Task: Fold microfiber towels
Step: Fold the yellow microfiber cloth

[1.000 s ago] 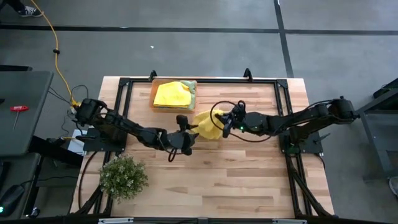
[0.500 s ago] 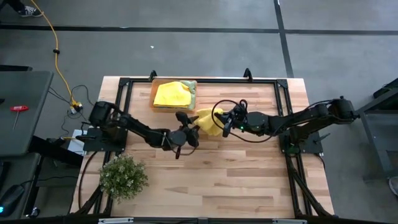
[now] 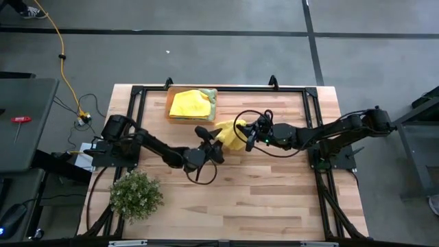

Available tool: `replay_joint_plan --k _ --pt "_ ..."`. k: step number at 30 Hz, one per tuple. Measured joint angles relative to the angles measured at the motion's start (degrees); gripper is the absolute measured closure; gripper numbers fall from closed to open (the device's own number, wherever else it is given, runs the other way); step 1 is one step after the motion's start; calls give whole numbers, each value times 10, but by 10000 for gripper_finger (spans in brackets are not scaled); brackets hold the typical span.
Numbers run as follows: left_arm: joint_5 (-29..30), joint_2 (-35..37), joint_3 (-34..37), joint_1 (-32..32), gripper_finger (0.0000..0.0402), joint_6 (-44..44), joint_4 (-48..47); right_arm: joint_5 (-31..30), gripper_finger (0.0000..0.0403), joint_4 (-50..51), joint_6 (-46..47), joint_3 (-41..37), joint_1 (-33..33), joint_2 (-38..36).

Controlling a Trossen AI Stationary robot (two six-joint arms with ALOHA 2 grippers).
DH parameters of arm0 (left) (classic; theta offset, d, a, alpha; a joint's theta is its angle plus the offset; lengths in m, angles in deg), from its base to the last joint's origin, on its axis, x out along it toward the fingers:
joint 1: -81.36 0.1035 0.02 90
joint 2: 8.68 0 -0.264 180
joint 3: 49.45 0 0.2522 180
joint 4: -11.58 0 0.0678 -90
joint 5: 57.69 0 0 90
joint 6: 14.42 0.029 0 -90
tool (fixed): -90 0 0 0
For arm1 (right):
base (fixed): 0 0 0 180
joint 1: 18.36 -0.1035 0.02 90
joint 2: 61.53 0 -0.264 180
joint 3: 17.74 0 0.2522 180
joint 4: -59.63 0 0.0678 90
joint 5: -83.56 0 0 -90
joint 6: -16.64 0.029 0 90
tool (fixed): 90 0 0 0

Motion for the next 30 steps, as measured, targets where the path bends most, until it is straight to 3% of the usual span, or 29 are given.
replay_joint_plan --k 7,17,30 --pt "84 0 -2 -16 218 90 -1 0 401 1 -6 0 0 0" --pt "86 0 -2 -45 218 177 -2 0 401 10 -25 0 0 0" --pt "107 0 -2 -55 218 212 -2 0 401 12 -26 0 0 0"
